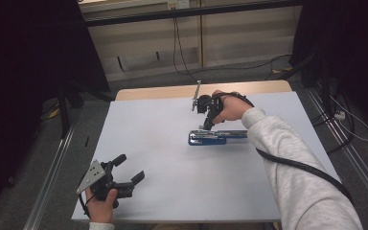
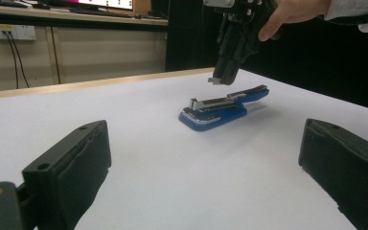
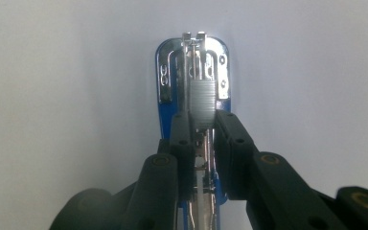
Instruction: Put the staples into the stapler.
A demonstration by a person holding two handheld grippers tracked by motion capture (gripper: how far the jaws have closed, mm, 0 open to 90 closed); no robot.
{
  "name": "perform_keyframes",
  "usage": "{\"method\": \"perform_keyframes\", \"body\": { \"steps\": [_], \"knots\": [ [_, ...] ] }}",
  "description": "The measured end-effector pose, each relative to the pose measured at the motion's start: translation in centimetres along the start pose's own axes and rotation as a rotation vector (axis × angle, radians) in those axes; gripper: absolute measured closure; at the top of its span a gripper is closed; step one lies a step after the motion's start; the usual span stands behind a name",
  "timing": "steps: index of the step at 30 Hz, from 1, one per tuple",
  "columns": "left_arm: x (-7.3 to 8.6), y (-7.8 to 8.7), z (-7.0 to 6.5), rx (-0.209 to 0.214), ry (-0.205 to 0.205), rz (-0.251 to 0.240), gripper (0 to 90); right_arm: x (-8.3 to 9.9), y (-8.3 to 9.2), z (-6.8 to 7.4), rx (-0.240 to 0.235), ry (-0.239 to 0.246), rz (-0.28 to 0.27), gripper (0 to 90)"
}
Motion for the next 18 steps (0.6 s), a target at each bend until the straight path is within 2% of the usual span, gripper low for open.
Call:
{"method": "perform_keyframes", "body": {
  "steps": [16, 18],
  "knots": [
    [0.07, -0.35, -0.12, 0.006, -0.003, 0.007, 3.9, -0.44, 0.01, 0.01, -0.01, -0.02, -0.068, 78.4],
    [0.1, -0.35, -0.16, 0.009, -0.003, 0.011, 3.9, -0.37, -0.1, 0.1, -0.015, -0.018, -0.061, 78.4]
  ]
}}
Point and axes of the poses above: each handheld gripper's, and its own axes: y roughly backward along the jaws, x roughly out of its underside, z roughly to its left, the point moved 6 cm from there along -y, roughly forward along the jaws, and after that the axes turned 1 degree about -y, right-handed, at the moved point
